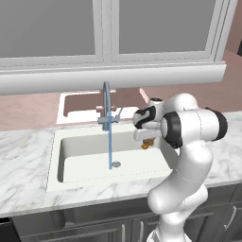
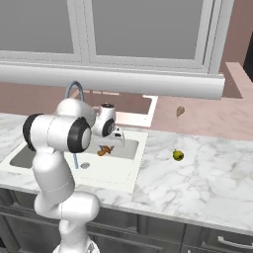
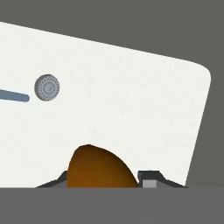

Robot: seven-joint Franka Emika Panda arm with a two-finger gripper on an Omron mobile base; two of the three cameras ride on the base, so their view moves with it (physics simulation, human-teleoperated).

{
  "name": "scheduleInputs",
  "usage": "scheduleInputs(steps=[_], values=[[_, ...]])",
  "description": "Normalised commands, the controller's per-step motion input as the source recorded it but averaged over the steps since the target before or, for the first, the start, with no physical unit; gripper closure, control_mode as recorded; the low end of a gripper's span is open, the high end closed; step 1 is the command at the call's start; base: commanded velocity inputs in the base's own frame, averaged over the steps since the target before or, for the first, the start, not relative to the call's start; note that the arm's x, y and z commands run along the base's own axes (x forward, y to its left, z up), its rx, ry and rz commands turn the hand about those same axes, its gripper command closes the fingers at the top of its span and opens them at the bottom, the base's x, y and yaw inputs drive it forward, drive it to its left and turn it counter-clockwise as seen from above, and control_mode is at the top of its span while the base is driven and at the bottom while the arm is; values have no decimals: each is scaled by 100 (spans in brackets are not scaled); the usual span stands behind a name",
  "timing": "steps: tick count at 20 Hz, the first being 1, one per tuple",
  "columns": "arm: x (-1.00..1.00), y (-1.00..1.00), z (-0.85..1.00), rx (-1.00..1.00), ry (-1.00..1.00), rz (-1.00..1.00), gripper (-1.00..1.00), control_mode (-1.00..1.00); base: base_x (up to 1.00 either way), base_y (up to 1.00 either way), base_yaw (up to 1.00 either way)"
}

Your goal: Turn on the sink faucet. Then move the mushroom from the counter to the sink. Turn off the sink. Move the vegetable from the sink to the pot next to the stove. Finally move the pot to the rear right burner.

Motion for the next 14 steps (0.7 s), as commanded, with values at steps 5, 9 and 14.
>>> scheduleInputs(steps=[5,9,14], values=[[9,18,-31,0,0,2,100,-100,0,0,0],[10,10,-30,0,-1,2,100,-100,0,0,0],[11,5,-31,0,-3,1,100,-100,0,0,0]])
